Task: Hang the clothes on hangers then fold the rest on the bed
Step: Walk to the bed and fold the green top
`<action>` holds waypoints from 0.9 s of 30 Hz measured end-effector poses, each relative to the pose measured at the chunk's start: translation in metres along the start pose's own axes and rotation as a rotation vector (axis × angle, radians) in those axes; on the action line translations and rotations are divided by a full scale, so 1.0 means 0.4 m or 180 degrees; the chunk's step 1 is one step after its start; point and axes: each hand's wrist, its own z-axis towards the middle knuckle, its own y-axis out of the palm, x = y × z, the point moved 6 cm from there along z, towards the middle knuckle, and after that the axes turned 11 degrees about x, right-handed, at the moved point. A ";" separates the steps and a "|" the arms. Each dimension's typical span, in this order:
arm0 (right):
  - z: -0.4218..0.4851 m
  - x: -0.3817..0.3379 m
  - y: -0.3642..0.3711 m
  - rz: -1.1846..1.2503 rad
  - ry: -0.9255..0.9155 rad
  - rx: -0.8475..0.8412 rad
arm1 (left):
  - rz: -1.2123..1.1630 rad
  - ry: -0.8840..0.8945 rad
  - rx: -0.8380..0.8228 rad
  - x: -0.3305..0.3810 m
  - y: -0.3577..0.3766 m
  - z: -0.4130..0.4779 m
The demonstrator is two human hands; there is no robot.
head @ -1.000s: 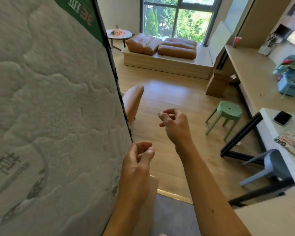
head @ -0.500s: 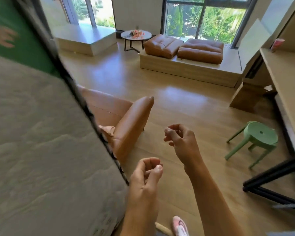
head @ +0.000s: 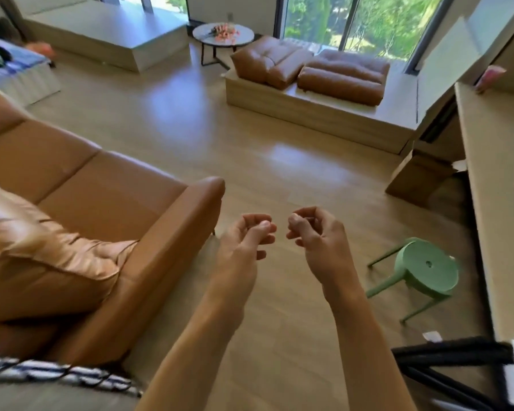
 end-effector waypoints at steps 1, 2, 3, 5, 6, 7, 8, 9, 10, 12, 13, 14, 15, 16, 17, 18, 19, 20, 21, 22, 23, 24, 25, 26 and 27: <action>0.035 0.002 -0.008 0.0011 0.0024 0.0014 | 0.0008 0.0019 -0.0072 0.009 0.038 0.026; 0.072 0.003 -0.011 0.0020 0.0033 0.0027 | 0.0014 0.0050 -0.0118 0.017 0.071 0.054; 0.112 0.004 -0.009 0.0019 0.0033 0.0015 | 0.0015 0.0070 -0.0150 0.024 0.100 0.087; 0.196 0.005 0.001 0.0005 0.0035 -0.0038 | 0.0024 0.0090 -0.0196 0.036 0.150 0.161; 0.243 0.005 0.008 0.0002 0.0014 -0.0057 | 0.0025 0.0100 -0.0207 0.041 0.173 0.203; 0.292 0.004 0.014 -0.0005 -0.0026 -0.0066 | 0.0024 0.0124 -0.0220 0.046 0.195 0.247; 0.358 0.003 0.025 0.0003 -0.0071 -0.0063 | -0.0006 0.0153 -0.0221 0.054 0.221 0.309; 0.399 0.002 0.032 -0.0020 -0.0086 -0.0068 | -0.0029 0.0157 -0.0214 0.059 0.235 0.349; 0.463 -0.001 0.044 -0.0045 -0.0134 -0.0043 | -0.0054 0.0188 -0.0228 0.069 0.260 0.411; 0.590 -0.005 0.070 -0.0115 -0.0179 -0.0006 | -0.0080 0.0227 -0.0276 0.092 0.310 0.533; 0.653 -0.011 0.083 -0.0133 -0.0179 0.0013 | -0.0100 0.0248 -0.0295 0.112 0.332 0.595; 0.718 -0.021 0.097 -0.0142 -0.0193 0.0029 | -0.0107 0.0288 -0.0323 0.138 0.356 0.657; 0.789 -0.035 0.111 -0.0141 -0.0199 0.0030 | -0.0135 0.0307 -0.0339 0.166 0.382 0.726; 0.848 -0.050 0.120 -0.0139 -0.0189 0.0038 | -0.0158 0.0300 -0.0323 0.191 0.404 0.785; 0.908 -0.067 0.127 -0.0121 -0.0198 0.0064 | -0.0169 0.0312 -0.0304 0.218 0.428 0.845; 0.972 -0.084 0.135 -0.0104 -0.0228 0.0084 | -0.0175 0.0332 -0.0296 0.243 0.455 0.905; 1.031 -0.095 0.144 -0.0092 -0.0246 0.0096 | -0.0179 0.0328 -0.0287 0.263 0.480 0.960; 1.081 -0.105 0.155 -0.0073 -0.0254 0.0098 | -0.0178 0.0312 -0.0274 0.277 0.499 1.005; 1.135 -0.110 0.168 -0.0049 -0.0263 0.0105 | -0.0173 0.0315 -0.0281 0.290 0.520 1.051; 1.195 -0.112 0.186 -0.0016 -0.0276 0.0107 | -0.0168 0.0335 -0.0286 0.303 0.542 1.100; 1.253 -0.112 0.207 0.0012 -0.0275 0.0093 | -0.0165 0.0347 -0.0278 0.312 0.562 1.149; 1.312 -0.108 0.232 0.0026 -0.0264 0.0048 | -0.0148 0.0336 -0.0235 0.316 0.580 1.200; 1.374 -0.100 0.263 0.0026 -0.0262 -0.0019 | -0.0146 0.0333 -0.0172 0.318 0.598 1.259; 1.427 -0.096 0.292 0.0016 -0.0288 -0.0095 | -0.0129 0.0338 -0.0107 0.321 0.614 1.309; 1.495 -0.091 0.327 0.0014 -0.0325 -0.0190 | -0.0139 0.0341 -0.0035 0.323 0.634 1.372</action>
